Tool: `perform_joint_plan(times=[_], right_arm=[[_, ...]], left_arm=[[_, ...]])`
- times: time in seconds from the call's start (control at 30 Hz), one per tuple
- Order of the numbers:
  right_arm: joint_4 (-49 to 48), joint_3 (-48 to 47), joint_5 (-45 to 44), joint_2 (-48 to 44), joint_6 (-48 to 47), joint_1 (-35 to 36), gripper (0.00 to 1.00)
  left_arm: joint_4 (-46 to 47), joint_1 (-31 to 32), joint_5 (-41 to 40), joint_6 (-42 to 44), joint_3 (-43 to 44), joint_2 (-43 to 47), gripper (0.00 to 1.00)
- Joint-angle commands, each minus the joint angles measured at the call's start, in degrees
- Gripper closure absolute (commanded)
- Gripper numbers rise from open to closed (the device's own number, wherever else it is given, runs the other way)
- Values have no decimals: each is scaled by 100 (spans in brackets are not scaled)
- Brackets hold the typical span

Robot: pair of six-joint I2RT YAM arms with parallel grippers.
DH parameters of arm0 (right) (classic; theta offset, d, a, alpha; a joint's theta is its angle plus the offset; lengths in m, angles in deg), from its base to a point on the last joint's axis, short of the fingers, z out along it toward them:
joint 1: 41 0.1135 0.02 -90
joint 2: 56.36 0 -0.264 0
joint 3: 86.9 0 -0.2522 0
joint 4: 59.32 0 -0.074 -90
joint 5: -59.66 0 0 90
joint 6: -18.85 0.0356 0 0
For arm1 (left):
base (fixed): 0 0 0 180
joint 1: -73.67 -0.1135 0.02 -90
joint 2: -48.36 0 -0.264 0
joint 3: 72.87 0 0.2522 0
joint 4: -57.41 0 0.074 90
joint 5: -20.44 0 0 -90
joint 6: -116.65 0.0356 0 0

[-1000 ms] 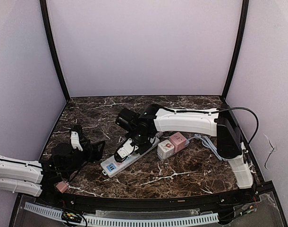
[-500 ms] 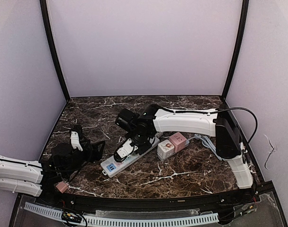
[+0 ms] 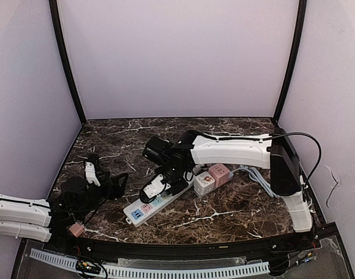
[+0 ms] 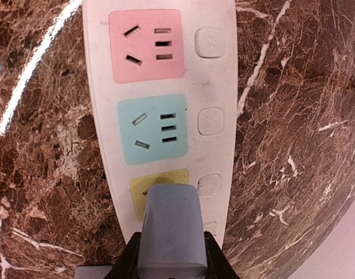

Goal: Insert the plug

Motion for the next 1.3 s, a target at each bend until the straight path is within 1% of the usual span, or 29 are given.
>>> perform_joint_plan(times=[0.0, 0.1, 0.23, 0.37, 0.43, 0.53, 0.67, 0.83, 1.1, 1.27], right_arm=[[525, 27, 174, 294, -53, 174, 100], [669, -381, 71, 602, -166, 177, 100], [935, -1145, -419, 1213, -358, 183, 100], [958, -1588, -395, 1586, -577, 186, 100], [979, -1626, -336, 1754, -666, 187, 100], [893, -1415, 18, 1792, -793, 188, 100], [922, -1198, 402, 1655, -665, 183, 100], [963, -841, 414, 1115, -173, 219, 100], [1036, 181, 367, 373, 560, 819, 100], [1114, 833, 214, -216, 1020, 1016, 100]], left_arm=[[-49, 9, 35, 13, -165, 232, 7], [-95, 9, 21, 28, -196, 346, 7], [-106, 7, -58, 67, -215, 392, 6], [-111, 7, -113, 98, -240, 438, 6], [-110, 7, -122, 107, -264, 484, 6], [-115, 8, -123, 122, -293, 561, 6], [-128, 2, -170, 136, -312, 578, 6], [-138, -3, -222, 129, -317, 608, 6], [-234, 7, -30, 57, -341, 790, 8], [-222, 6, 145, 16, -322, 795, 9]])
